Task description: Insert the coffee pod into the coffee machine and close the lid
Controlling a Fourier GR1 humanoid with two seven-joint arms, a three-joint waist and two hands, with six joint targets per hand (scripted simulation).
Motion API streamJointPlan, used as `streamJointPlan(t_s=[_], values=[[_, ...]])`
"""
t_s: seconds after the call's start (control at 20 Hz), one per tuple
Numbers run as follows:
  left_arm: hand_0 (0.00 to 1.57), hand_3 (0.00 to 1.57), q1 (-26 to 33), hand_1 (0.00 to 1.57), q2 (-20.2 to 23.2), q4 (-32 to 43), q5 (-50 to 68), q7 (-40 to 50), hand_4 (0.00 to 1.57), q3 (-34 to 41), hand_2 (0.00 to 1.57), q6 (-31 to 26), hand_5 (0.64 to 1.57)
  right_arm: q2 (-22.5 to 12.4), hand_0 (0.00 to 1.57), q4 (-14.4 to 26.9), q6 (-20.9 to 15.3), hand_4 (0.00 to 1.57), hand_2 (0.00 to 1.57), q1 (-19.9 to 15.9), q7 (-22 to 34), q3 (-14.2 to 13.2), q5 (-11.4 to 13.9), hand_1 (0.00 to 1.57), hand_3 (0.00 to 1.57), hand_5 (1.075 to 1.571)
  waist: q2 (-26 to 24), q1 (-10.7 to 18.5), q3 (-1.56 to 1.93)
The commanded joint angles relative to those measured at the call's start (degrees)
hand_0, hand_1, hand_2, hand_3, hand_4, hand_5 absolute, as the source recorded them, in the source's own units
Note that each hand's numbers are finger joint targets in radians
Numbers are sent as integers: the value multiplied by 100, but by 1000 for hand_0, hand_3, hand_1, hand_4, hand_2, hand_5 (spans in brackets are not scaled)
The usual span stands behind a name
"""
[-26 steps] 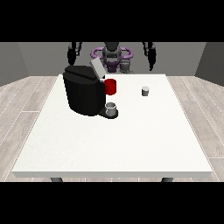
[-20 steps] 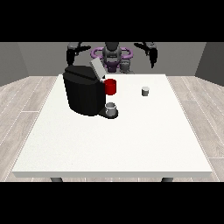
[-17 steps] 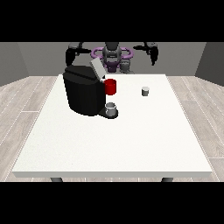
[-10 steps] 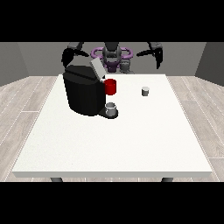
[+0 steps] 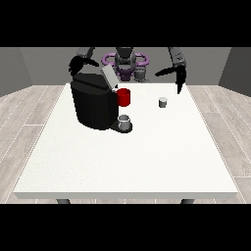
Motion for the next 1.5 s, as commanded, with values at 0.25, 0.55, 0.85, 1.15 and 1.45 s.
streamJointPlan(t_s=[0.25,0.55,0.85,1.15,1.45], values=[[0,0,-894,0,167,1386,-455,-74,0,114,0,127,1571,115,0,375,-262,332,0,-342,-111,120,125,0,0,1571,366,-31,0],[0,0,-964,0,-74,1622,-1056,-76,0,-331,0,355,1571,116,0,804,-286,372,0,-432,-77,39,85,0,0,1571,307,61,1],[223,222,-1297,223,-69,2023,-1447,-9,0,-439,529,427,1571,-147,0,1075,-336,423,0,-923,492,-257,109,0,0,1571,158,153,1],[615,477,-1239,615,-35,2596,-1996,-354,0,-569,738,929,1571,-97,0,977,-601,356,0,-1107,551,-71,393,0,0,1571,412,50,-2],[536,440,-1221,536,242,3048,-2388,-729,0,-672,692,832,1571,1,0,1026,-367,435,0,-664,423,-6,199,0,0,1571,199,-14,0]])
